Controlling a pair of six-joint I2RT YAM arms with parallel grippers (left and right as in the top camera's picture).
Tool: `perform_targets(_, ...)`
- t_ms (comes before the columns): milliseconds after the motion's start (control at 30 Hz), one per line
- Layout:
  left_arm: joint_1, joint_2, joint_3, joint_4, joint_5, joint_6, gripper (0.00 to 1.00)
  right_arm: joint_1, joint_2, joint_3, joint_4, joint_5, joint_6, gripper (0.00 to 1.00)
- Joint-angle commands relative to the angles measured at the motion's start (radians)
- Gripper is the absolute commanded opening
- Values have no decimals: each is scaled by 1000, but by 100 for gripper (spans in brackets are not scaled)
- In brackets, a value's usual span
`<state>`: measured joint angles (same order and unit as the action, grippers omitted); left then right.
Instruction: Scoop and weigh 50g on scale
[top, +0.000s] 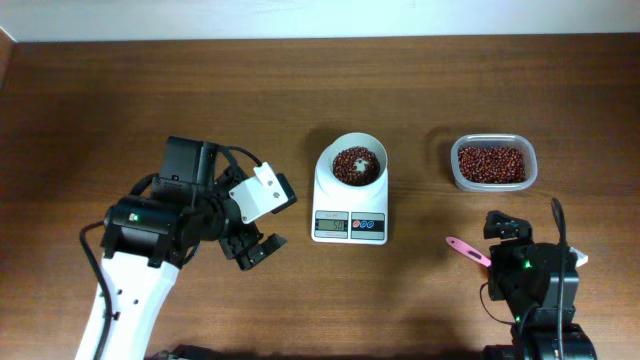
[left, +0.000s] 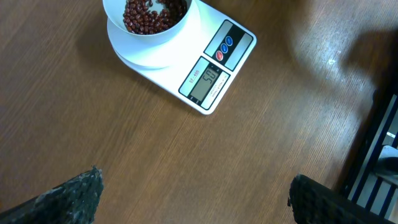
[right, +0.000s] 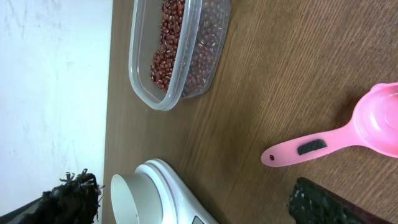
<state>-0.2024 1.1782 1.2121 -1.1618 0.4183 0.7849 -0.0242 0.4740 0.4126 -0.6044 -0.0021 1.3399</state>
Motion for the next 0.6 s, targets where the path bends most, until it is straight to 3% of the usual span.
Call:
perform_targets(0,5,0,-1,1,4,-8,99,5,-9,-3,-2,-2,0,99)
perform_targets(567,5,0,-1,1,4,-8,99,36,82,-3,-11,12,0,99)
